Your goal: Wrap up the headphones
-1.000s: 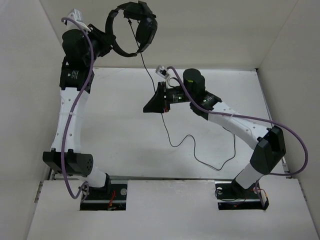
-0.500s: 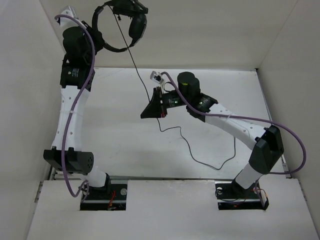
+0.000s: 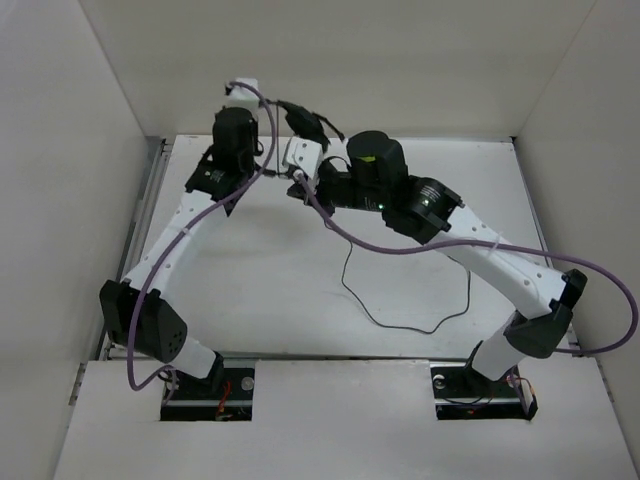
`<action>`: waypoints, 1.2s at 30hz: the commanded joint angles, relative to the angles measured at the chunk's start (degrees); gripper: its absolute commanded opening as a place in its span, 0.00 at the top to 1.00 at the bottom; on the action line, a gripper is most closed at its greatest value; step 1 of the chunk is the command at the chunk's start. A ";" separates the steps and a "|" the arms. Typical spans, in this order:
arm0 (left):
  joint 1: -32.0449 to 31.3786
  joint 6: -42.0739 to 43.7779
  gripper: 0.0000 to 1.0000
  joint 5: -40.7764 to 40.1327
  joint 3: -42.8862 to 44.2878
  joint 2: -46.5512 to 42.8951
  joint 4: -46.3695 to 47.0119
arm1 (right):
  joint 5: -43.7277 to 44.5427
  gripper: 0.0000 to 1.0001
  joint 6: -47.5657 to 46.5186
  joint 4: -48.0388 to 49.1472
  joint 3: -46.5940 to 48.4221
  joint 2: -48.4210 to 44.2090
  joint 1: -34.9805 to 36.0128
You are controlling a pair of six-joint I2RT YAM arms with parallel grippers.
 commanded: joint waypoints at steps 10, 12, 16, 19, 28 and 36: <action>-7.34 17.17 1.00 9.97 -10.07 -10.45 -4.97 | 50.52 1.00 -61.90 11.27 -10.26 -4.07 -1.82; -7.86 15.85 1.00 13.83 -9.89 -11.59 -7.60 | 50.52 1.00 -65.86 19.07 -13.33 -4.25 -4.27; -9.36 13.66 1.00 22.26 -9.01 -13.44 -12.96 | 47.28 1.00 -67.72 32.62 -16.77 -3.64 -8.67; -9.89 12.51 1.00 26.67 -7.70 -13.27 -16.57 | 45.34 1.00 -66.23 39.48 -17.48 -2.41 -10.70; -10.24 10.14 1.00 36.35 -4.00 -13.26 -21.15 | 42.88 1.00 -59.03 40.47 -14.67 1.37 -12.28; -9.27 7.94 1.00 42.59 -1.80 -15.20 -22.82 | 37.00 0.97 -44.89 30.73 -10.36 3.22 -16.76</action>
